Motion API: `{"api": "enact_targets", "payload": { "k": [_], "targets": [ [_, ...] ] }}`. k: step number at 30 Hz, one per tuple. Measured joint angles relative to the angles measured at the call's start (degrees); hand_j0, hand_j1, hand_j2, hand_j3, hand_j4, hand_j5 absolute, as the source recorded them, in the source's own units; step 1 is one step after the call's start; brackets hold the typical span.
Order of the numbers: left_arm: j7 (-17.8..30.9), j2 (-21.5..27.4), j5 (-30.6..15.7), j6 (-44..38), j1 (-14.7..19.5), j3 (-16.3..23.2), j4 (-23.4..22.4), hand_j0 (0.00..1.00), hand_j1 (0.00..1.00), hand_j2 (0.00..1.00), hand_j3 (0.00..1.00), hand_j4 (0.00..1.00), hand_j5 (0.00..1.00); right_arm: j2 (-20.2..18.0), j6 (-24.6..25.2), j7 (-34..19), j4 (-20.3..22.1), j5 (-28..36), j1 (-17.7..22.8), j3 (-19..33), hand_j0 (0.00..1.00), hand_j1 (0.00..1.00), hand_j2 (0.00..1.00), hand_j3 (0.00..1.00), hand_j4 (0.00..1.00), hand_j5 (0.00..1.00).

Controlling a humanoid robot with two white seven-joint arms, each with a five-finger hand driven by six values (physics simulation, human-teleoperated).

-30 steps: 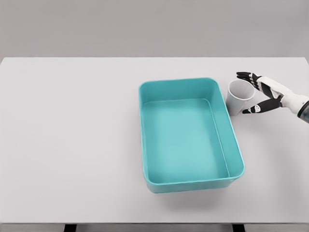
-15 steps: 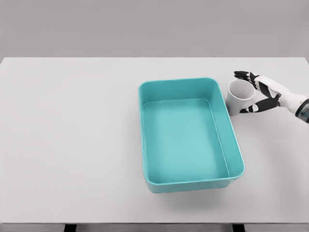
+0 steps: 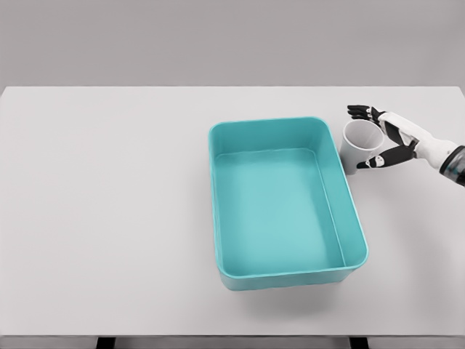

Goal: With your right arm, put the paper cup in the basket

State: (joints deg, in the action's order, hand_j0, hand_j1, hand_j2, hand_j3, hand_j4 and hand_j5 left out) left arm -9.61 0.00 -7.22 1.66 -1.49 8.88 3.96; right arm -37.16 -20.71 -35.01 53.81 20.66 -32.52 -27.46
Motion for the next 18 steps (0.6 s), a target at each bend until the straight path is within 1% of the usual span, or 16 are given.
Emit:
{"api": "enact_targets", "payload": {
  "k": [1,4,8,10,18],
  "targets": [
    [-0.02,0.0,0.0,0.0,0.0,0.0,0.01,1.0,1.0,1.0,1.0,1.0,1.0,0.01,0.03,0.0,0.02,0.02,0.0,0.0,1.0,1.0,1.0,1.0,1.0,1.0],
    [-0.01,0.0,0.0,0.0,-0.09,0.0,0.0,1.0,1.0,1.0,1.0,1.0,1.0,0.02,0.24,-0.01,0.02,0.07,0.0,0.0,0.89,0.89,0.89,0.89,0.89,0.89],
    [0.01,0.0,0.0,0.0,-0.09,0.0,0.0,1.0,1.0,1.0,1.0,1.0,1.0,0.03,0.39,-0.01,0.01,0.05,0.0,0.0,0.82,0.82,0.82,0.82,0.82,0.82],
    [-0.01,0.0,0.0,0.0,-0.09,0.0,0.01,1.0,1.0,1.0,1.0,1.0,1.0,0.03,0.41,0.0,0.01,0.02,0.0,0.0,0.81,0.81,0.81,0.81,0.81,0.81],
    [-0.01,0.0,0.0,0.0,-0.09,0.0,0.0,1.0,1.0,1.0,1.0,1.0,1.0,-0.01,0.08,0.0,0.03,0.15,-0.09,0.6,0.81,0.81,0.81,0.81,0.81,0.81]
  ]
}}
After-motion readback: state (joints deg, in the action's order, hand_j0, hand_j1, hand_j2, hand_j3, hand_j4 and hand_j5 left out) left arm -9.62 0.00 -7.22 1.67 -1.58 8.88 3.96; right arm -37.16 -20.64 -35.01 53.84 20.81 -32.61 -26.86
